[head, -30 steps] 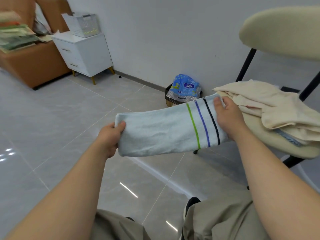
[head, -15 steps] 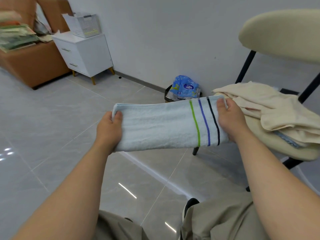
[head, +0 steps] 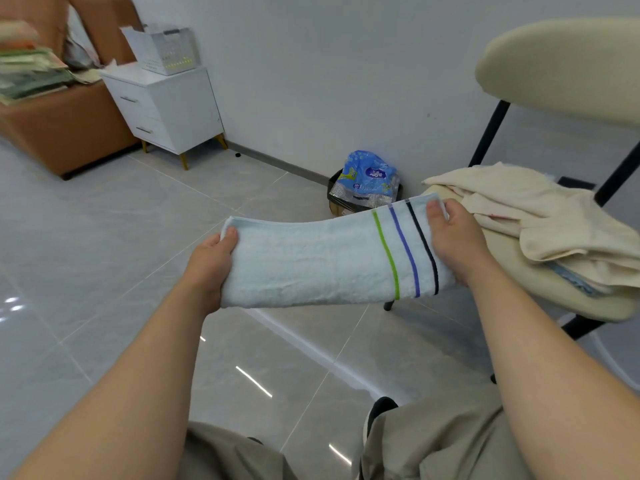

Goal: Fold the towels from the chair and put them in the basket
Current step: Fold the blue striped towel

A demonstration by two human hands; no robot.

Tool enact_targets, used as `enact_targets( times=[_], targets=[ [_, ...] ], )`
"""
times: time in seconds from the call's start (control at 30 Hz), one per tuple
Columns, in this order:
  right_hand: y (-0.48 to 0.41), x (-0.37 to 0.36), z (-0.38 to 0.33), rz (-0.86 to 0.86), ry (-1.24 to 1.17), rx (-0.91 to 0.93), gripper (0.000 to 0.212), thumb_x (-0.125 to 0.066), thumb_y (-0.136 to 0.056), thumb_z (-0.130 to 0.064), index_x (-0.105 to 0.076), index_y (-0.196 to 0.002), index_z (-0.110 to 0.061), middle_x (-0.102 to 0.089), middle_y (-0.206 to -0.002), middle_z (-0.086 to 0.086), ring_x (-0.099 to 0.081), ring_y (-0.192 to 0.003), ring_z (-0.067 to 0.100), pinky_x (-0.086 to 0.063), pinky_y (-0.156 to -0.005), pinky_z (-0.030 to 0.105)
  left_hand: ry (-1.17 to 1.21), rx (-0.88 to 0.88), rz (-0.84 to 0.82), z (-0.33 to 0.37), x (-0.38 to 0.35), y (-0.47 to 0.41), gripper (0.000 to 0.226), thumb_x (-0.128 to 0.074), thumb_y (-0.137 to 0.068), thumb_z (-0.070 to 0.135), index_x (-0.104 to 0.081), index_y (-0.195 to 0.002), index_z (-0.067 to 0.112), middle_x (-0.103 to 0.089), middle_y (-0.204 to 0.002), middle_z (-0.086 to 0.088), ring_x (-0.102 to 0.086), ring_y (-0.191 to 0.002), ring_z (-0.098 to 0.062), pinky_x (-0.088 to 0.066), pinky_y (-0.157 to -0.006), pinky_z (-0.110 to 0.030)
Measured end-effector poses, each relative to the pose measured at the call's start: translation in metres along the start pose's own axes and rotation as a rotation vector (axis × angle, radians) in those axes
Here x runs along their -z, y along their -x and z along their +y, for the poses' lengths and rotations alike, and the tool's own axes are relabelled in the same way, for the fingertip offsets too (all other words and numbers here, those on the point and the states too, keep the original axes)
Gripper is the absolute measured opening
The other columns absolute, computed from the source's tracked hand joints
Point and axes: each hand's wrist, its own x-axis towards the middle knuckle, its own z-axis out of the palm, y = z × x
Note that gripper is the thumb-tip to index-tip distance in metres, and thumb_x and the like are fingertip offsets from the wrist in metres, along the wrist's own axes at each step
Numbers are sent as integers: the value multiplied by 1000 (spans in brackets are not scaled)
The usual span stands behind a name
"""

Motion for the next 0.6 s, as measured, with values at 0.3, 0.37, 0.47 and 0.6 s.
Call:
enact_targets(
  times=[0.3,0.37,0.47,0.6],
  targets=[
    [3,-19,12,-159,311,-231,52,-32,-106,-39,-57,-127,2,-57,-133,26,-53,-121,41,-41,-97,39,-338,13,-11,-19,-14,-3,47,-44,-99,55,-63,-104,12,-68,-106,-10,-66,-96,-31,-55,-91,-50],
    [8,-21,6,-153,307,-267,51,-34,-105,-38,-58,-126,2,-58,-131,26,-54,-119,41,-42,-95,38,-363,3,-6,-18,-22,-1,45,-44,-99,53,-62,-104,12,-67,-104,-10,-65,-95,-32,-54,-91,-51],
    [20,-29,-8,-181,232,-268,39,-44,-99,-35,-63,-108,-3,-66,-113,22,-63,-101,39,-54,-83,40,-443,-87,19,-16,-38,8,40,-43,-99,46,-60,-104,10,-64,-99,-9,-62,-94,-31,-53,-89,-47],
    [44,-44,-34,-290,-10,-327,18,-55,-89,-22,-56,-102,-11,-67,-97,16,-71,-67,30,-59,-49,39,-579,-220,3,-13,-65,21,33,-44,-100,42,-53,-89,12,-57,-81,-2,-55,-81,-27,-44,-70,-38]
  ],
)
